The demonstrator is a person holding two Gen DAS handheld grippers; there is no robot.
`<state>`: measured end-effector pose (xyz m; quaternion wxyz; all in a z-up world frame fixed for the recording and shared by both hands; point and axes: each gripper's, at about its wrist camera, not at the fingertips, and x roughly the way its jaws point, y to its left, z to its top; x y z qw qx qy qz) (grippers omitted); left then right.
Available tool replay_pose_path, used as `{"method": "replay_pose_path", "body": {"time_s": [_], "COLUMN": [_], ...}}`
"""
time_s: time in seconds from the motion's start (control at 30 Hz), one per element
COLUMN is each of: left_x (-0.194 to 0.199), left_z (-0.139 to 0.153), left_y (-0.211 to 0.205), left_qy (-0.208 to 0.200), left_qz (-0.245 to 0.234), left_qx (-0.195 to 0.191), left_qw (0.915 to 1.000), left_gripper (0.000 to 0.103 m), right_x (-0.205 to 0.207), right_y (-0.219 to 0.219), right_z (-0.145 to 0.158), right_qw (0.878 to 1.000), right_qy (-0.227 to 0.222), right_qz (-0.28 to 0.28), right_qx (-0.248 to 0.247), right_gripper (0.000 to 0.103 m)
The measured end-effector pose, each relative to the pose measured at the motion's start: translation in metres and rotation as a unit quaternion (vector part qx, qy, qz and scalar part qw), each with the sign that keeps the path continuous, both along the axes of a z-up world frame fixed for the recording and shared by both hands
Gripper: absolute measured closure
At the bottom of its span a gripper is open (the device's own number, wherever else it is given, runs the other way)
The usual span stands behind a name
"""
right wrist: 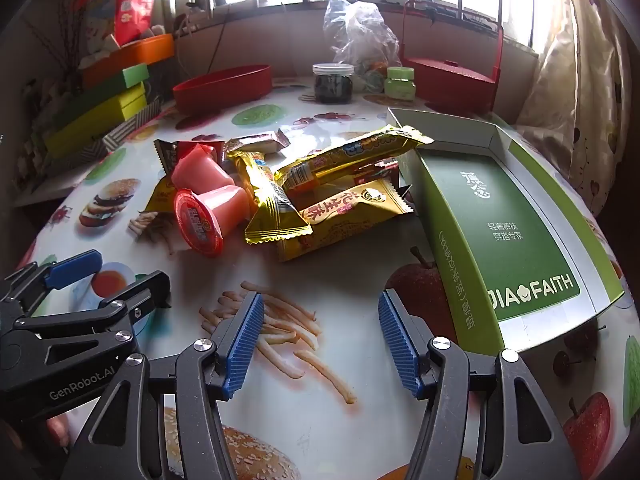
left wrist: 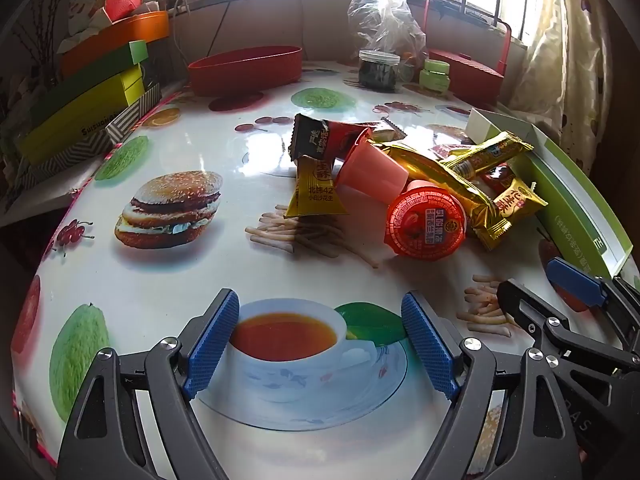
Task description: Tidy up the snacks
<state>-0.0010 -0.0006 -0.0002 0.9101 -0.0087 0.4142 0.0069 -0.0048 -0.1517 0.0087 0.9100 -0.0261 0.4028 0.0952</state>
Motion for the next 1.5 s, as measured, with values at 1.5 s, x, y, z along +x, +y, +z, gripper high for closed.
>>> {"method": "replay_pose_path", "body": {"time_s": [1.5], "left_x": [-0.0079], "left_z": [0.0017], "left_y": [-0.0001], "left_qy": [0.007], "left_qz": [0.003], "left_qx": [-0.003], "left_qw": [1.0], "left_gripper": [0.019], "right_x": [-0.0093], "right_y": [-0.0017], "right_z": [-0.0008], "right_qw": [1.0], "right_qy": [-0.006], "right_qz": [-0.001], "right_qx": [0.002], "right_gripper": [0.043]}}
